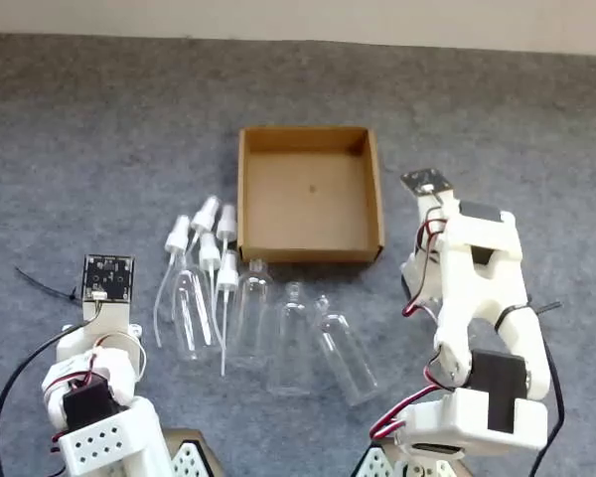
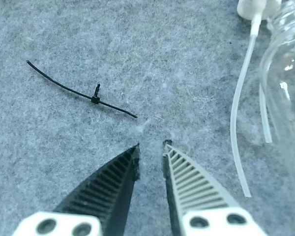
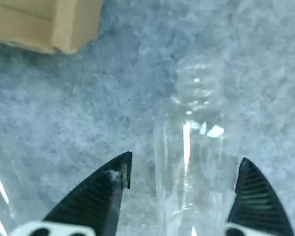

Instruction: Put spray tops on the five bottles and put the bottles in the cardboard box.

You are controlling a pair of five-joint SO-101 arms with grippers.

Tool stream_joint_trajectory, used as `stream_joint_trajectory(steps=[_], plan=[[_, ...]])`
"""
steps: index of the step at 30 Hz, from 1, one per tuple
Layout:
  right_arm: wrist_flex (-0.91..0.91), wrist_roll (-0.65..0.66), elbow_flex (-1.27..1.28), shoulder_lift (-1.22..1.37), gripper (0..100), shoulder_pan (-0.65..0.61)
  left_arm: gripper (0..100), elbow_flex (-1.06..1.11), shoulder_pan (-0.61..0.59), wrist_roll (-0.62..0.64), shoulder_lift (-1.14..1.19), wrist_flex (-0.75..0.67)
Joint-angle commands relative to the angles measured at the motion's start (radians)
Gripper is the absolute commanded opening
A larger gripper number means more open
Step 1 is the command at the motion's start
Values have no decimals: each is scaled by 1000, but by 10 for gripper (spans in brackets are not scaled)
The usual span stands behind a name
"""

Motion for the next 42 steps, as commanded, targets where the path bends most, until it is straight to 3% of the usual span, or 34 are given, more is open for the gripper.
stream_joint_trajectory(steps=[1,4,10,13,27,31,42], plan=[[-56,9,-39,-5,186,-16,81,24,12,-9,1,5],[-62,9,10,-8,122,-10,81,24,12,-9,1,5],[-56,8,28,-7,87,-2,81,24,12,-9,1,5],[-54,-58,28,-12,70,-1,81,24,12,-9,1,5],[-54,-110,27,-15,70,70,81,24,12,-9,1,5],[-62,-176,24,-16,70,108,81,24,12,-9,1,5],[-111,-178,-45,-16,70,220,81,24,12,-8,1,5]])
